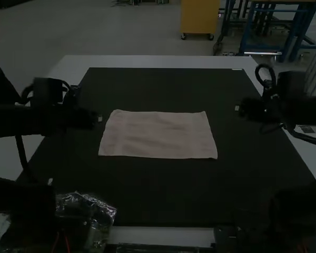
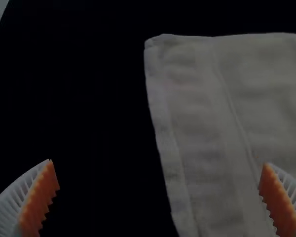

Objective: Fold the towel.

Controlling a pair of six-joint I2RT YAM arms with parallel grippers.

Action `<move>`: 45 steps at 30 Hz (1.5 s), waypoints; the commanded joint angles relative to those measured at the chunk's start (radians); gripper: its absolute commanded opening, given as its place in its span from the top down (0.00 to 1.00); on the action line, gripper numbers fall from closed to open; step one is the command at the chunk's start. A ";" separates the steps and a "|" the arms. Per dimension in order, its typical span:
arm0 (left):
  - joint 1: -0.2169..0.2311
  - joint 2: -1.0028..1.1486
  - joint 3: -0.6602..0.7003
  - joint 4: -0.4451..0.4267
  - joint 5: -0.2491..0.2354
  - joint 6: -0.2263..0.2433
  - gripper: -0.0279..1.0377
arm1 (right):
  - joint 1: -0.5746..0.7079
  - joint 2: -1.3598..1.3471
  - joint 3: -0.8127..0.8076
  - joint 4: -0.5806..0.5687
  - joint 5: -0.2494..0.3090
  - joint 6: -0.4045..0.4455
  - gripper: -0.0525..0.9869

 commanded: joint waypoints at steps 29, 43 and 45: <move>0.063 0.729 0.225 0.525 0.192 0.005 0.08 | 0.194 0.568 0.156 0.431 -0.005 0.041 0.08; 0.035 0.813 0.294 0.562 0.187 0.005 0.08 | 0.235 0.746 0.280 0.477 -0.005 0.035 0.08; 0.032 0.827 0.306 0.561 0.187 0.005 0.08 | 0.240 0.765 0.295 0.480 -0.004 0.037 0.08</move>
